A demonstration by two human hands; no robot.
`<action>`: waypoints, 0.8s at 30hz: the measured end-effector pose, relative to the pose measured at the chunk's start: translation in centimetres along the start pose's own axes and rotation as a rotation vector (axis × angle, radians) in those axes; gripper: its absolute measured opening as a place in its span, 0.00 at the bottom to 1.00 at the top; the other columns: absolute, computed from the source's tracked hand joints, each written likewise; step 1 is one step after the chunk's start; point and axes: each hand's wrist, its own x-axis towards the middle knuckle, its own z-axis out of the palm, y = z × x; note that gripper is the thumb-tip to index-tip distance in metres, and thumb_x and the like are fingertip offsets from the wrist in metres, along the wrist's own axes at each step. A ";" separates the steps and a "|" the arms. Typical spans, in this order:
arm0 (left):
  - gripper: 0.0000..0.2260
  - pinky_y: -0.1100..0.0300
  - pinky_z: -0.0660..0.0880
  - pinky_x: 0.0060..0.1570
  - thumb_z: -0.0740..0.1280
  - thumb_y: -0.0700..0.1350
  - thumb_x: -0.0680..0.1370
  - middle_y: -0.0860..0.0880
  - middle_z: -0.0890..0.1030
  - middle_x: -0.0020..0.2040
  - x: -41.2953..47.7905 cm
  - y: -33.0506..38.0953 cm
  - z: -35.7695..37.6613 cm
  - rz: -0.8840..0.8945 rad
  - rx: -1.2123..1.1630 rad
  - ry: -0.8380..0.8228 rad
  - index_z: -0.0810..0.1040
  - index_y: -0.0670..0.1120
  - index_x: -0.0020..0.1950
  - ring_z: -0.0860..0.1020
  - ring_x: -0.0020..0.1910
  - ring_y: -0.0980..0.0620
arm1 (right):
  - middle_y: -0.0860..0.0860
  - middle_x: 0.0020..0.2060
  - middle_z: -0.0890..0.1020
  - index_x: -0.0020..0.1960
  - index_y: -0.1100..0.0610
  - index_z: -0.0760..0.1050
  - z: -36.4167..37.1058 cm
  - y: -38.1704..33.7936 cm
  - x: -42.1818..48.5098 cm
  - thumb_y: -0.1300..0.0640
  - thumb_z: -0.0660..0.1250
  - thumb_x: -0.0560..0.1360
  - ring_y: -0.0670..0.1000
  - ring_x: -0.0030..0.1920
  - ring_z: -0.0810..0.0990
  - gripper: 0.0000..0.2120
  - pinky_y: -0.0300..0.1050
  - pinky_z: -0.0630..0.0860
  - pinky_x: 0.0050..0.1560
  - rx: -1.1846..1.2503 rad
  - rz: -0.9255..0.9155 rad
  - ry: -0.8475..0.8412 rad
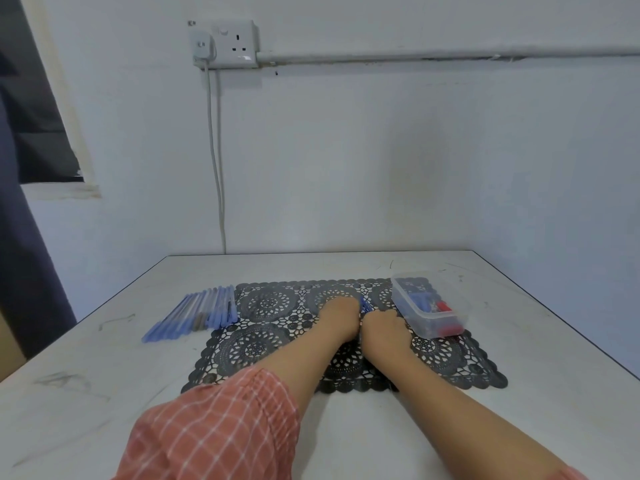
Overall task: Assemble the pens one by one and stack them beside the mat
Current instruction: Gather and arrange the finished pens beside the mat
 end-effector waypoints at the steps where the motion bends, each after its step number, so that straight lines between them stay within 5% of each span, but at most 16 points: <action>1: 0.10 0.52 0.73 0.53 0.59 0.36 0.77 0.40 0.78 0.57 -0.1 -0.1 0.2 0.000 0.006 0.006 0.75 0.37 0.56 0.76 0.57 0.42 | 0.61 0.61 0.70 0.65 0.61 0.69 0.0 0.1 0.1 0.60 0.60 0.76 0.59 0.60 0.71 0.17 0.48 0.72 0.56 0.002 -0.001 0.005; 9: 0.15 0.55 0.66 0.62 0.60 0.35 0.78 0.39 0.69 0.62 -0.8 -1.5 2.7 0.104 0.105 0.170 0.66 0.36 0.63 0.67 0.63 0.43 | 0.61 0.58 0.70 0.64 0.67 0.65 0.5 0.4 0.9 0.62 0.56 0.77 0.58 0.57 0.74 0.17 0.48 0.74 0.53 0.070 -0.018 0.009; 14: 0.14 0.57 0.65 0.54 0.59 0.47 0.80 0.39 0.73 0.57 -0.9 -2.1 2.5 0.113 -0.103 0.168 0.71 0.37 0.56 0.70 0.57 0.43 | 0.60 0.60 0.68 0.65 0.65 0.65 -0.6 0.4 0.8 0.63 0.58 0.77 0.52 0.45 0.69 0.17 0.43 0.70 0.45 0.181 -0.027 -0.011; 18: 0.12 0.56 0.65 0.50 0.59 0.45 0.81 0.38 0.75 0.54 -1.5 -1.9 1.8 0.161 -0.085 0.184 0.73 0.36 0.52 0.72 0.54 0.42 | 0.59 0.58 0.74 0.62 0.64 0.64 -2.5 0.2 0.6 0.65 0.62 0.75 0.56 0.55 0.76 0.16 0.43 0.70 0.45 0.330 0.007 0.000; 24: 0.09 0.53 0.70 0.48 0.55 0.38 0.81 0.38 0.77 0.55 -2.2 -1.5 1.7 0.196 0.053 0.204 0.70 0.37 0.58 0.75 0.54 0.40 | 0.56 0.46 0.71 0.59 0.64 0.63 -5.1 0.9 0.1 0.68 0.57 0.75 0.54 0.43 0.71 0.13 0.42 0.64 0.34 0.623 -0.051 0.034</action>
